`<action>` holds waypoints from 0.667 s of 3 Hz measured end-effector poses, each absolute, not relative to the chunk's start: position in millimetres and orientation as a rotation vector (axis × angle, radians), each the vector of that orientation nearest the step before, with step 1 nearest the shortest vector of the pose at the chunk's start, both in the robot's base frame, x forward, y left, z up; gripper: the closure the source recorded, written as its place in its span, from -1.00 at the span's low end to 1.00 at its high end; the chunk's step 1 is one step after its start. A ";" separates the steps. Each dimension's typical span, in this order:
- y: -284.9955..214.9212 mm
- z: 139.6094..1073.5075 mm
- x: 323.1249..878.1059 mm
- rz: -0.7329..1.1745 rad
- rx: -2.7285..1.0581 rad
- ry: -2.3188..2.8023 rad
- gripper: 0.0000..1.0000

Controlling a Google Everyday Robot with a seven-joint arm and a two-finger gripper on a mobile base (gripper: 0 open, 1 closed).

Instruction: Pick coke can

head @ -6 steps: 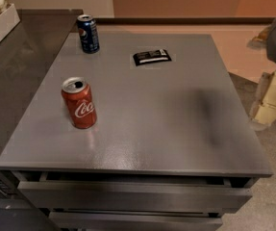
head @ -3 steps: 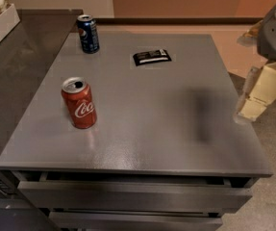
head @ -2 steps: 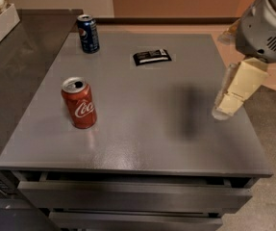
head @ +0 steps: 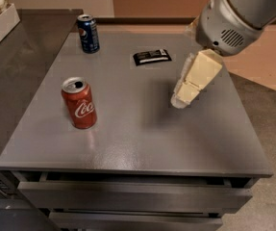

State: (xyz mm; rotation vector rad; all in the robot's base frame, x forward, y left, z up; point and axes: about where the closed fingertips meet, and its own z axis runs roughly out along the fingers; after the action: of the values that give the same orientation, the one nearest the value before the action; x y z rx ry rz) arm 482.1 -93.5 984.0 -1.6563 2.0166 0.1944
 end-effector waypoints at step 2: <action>-37.8 979.9 499.8 0.304 -1.681 1.916 -1.00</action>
Offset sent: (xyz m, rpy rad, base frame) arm 0.0275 0.0859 -0.0106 0.1460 0.0077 0.1343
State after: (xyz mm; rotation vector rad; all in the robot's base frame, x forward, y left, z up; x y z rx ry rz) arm 499.8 -37.8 979.9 -1.6806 1.9160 0.3039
